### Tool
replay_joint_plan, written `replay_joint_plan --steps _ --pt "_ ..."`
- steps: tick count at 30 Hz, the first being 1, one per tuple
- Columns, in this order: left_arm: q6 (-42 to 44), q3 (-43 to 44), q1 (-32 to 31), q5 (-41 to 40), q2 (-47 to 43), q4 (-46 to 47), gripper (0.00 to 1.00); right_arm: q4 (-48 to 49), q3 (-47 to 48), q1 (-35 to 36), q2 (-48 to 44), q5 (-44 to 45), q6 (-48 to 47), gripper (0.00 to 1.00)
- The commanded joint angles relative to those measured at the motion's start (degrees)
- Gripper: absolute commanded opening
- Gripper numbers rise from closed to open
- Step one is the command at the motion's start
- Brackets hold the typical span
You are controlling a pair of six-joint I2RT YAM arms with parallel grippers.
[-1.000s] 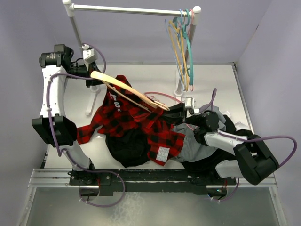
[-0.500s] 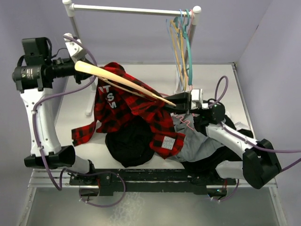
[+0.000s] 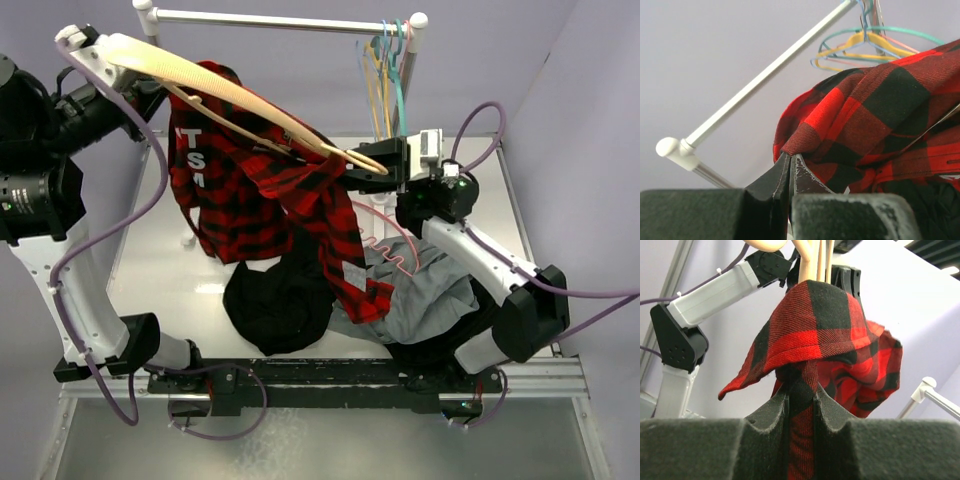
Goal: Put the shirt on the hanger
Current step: Hang the shirt on the hanger.
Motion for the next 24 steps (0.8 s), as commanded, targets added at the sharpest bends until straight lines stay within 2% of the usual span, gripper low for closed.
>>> replay_joint_plan --steps 1,3,7,9,12,14,18,24 --pt "-3.09 2.13 0.28 -0.65 -1.52 5.56 0.00 7.15 -1.03 -0.03 -1.57 3.84 7.68 0.00" --pt "-2.65 -5.31 0.27 1.26 -3.27 5.60 0.00 7.99 -9.32 -0.02 -4.42 5.48 6.88 0.00" --pt "-3.06 -26.04 0.27 7.75 -7.94 9.04 0.00 12.68 -29.17 0.25 -9.55 10.60 7.01 0.00" --pt "-3.90 -33.03 0.28 11.75 -8.57 9.31 0.00 17.81 -37.36 1.37 -10.24 12.96 8.35 0.00" --pt "-4.05 -41.45 0.15 18.06 -9.22 9.02 0.00 17.96 -46.02 5.35 -11.96 15.90 4.79 0.00" --pt "-3.48 -48.18 -0.66 20.32 -9.50 8.47 0.00 18.02 -50.31 8.30 -12.10 17.33 2.59 0.00" --pt "2.06 -56.99 -2.61 19.33 -9.52 5.05 0.00 18.20 -55.06 11.45 -12.00 19.58 0.82 0.00" --pt "3.99 -66.68 -2.92 20.40 -7.03 7.76 0.00 18.39 -59.06 12.31 -15.59 19.10 -1.05 0.00"
